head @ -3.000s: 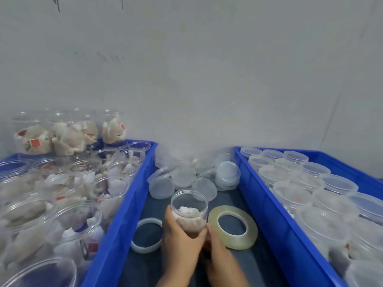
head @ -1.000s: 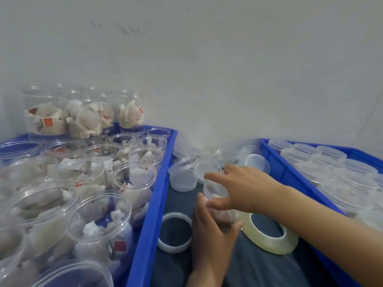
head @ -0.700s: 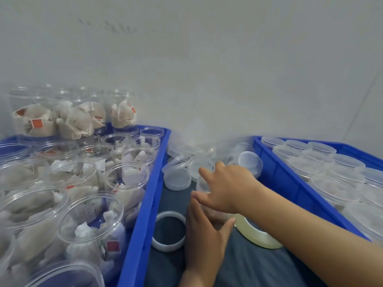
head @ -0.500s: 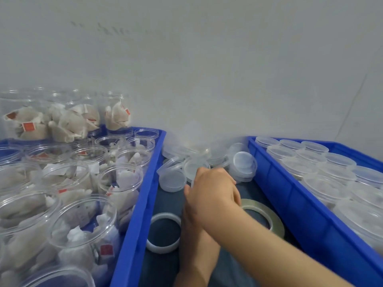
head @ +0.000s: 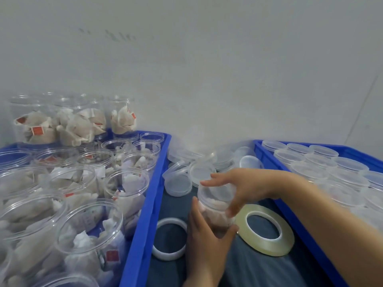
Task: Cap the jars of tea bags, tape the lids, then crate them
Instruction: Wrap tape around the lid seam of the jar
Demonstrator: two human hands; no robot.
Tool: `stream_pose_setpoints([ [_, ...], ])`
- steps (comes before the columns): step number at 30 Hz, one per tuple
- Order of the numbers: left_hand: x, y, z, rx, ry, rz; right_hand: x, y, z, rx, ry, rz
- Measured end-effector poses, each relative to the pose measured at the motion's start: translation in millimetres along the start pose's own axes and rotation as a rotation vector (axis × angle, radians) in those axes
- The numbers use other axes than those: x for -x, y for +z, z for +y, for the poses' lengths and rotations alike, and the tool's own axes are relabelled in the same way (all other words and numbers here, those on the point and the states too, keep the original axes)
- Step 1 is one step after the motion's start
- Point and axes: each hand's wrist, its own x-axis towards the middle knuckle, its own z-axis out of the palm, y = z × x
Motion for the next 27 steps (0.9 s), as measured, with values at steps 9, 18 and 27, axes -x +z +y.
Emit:
stream_pose_setpoints([
  [9, -1, 2, -6, -0.079, 0.058, 0.03, -15, 24, -13, 0.368, 0.291, 0.46],
  [18, -2, 2, -4, -0.1, 0.067, 0.008, -9, 39, -22, 0.393, 0.136, 0.381],
  [27, -1, 2, -2, -0.095, 0.101, -0.035, -25, 45, -22, 0.325, 0.05, 0.226],
])
